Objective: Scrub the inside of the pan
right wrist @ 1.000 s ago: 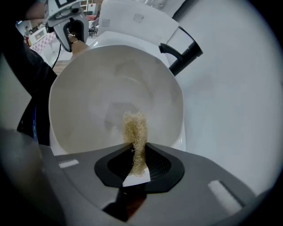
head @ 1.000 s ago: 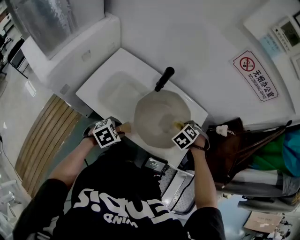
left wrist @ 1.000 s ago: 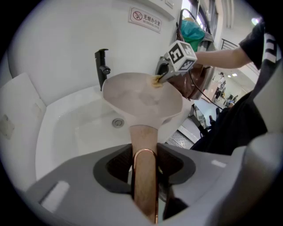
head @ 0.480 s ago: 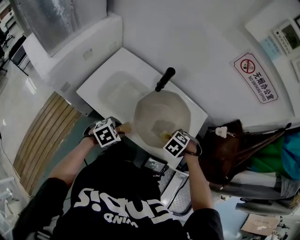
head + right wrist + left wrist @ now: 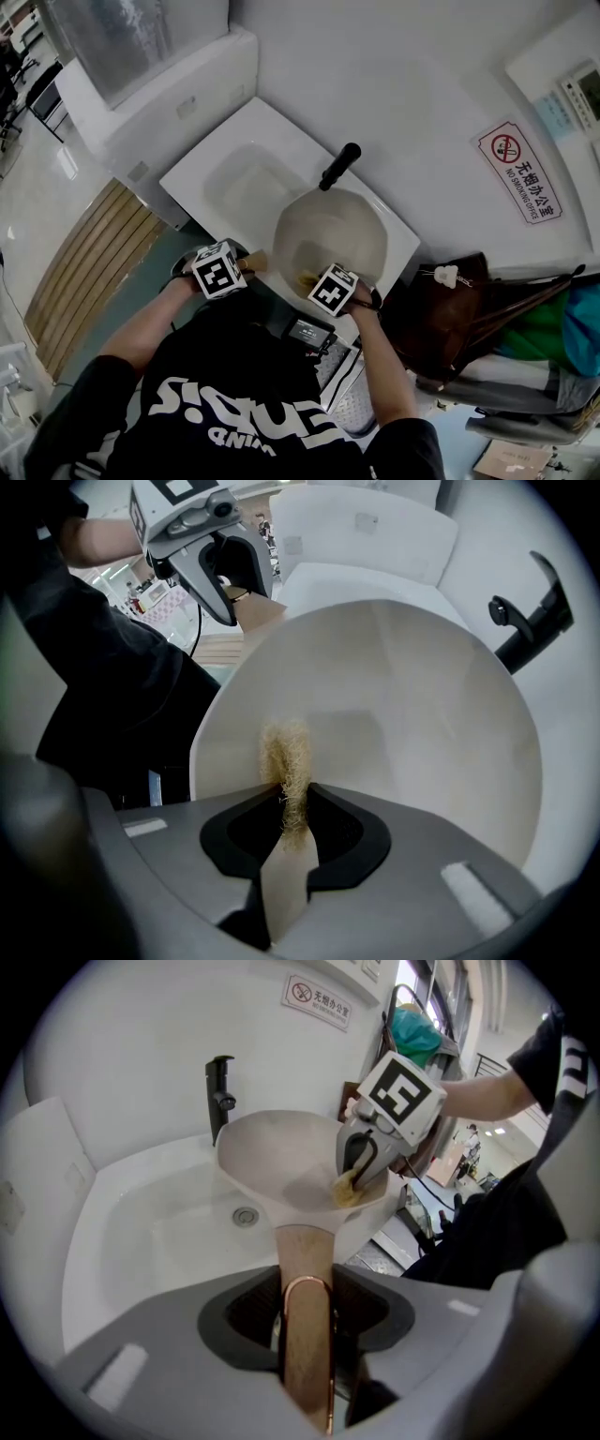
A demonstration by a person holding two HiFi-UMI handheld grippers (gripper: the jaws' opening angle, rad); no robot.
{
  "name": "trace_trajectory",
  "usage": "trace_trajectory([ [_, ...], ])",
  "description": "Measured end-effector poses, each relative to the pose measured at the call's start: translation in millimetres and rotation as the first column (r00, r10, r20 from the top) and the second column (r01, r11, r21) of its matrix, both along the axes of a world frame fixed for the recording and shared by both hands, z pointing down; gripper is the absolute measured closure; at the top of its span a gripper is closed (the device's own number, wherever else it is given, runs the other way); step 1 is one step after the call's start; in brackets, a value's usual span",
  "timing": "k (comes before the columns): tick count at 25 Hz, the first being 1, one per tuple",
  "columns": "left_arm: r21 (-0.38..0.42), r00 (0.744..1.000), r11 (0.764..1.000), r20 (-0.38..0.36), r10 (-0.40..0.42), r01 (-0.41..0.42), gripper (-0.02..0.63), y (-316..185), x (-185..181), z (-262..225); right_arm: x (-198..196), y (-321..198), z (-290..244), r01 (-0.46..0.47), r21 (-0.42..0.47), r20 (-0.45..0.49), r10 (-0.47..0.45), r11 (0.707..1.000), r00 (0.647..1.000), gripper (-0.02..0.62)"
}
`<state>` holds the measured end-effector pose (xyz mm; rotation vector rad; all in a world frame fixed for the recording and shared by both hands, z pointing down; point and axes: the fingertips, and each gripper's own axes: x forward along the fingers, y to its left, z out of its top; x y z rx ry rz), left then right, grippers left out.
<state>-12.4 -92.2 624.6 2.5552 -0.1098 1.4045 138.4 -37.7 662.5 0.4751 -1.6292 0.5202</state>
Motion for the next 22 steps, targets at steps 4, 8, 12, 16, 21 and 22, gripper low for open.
trace_trajectory([
  [4, -0.014, 1.000, 1.000, 0.002, -0.006, 0.006, 0.440, 2, -1, -1, -20, -13, 8, 0.009, 0.000, 0.029, -0.009, 1.000, 1.000, 0.523],
  [8, -0.016, 1.000, 1.000, 0.002, -0.003, 0.003, 0.440, 3, -1, 0, -34, -34, 7, 0.011, 0.030, 0.026, -0.012, 0.999, 1.000, 0.522],
  [12, -0.011, 1.000, 1.000, 0.004, -0.006, 0.006, 0.440, 3, -1, -1, -38, -54, 18, -0.005, 0.055, 0.027, 0.004, 0.998, 1.000, 0.522],
  [16, -0.021, 1.000, 1.000, 0.005, 0.000, 0.000, 0.441, 5, 0, 0, -39, -79, 21, -0.007, 0.123, 0.001, 0.007, 0.992, 1.000, 0.522],
  [21, -0.028, 1.000, 1.000, 0.008, 0.003, -0.003, 0.442, 6, 0, 0, -32, -114, 21, -0.045, 0.201, -0.010, 0.048, 0.979, 0.999, 0.522],
  [22, -0.030, 1.000, 1.000, 0.007, 0.004, -0.004, 0.442, 6, 0, 0, -29, -121, 21, -0.062, 0.218, -0.009, 0.065, 0.974, 0.998, 0.522],
])
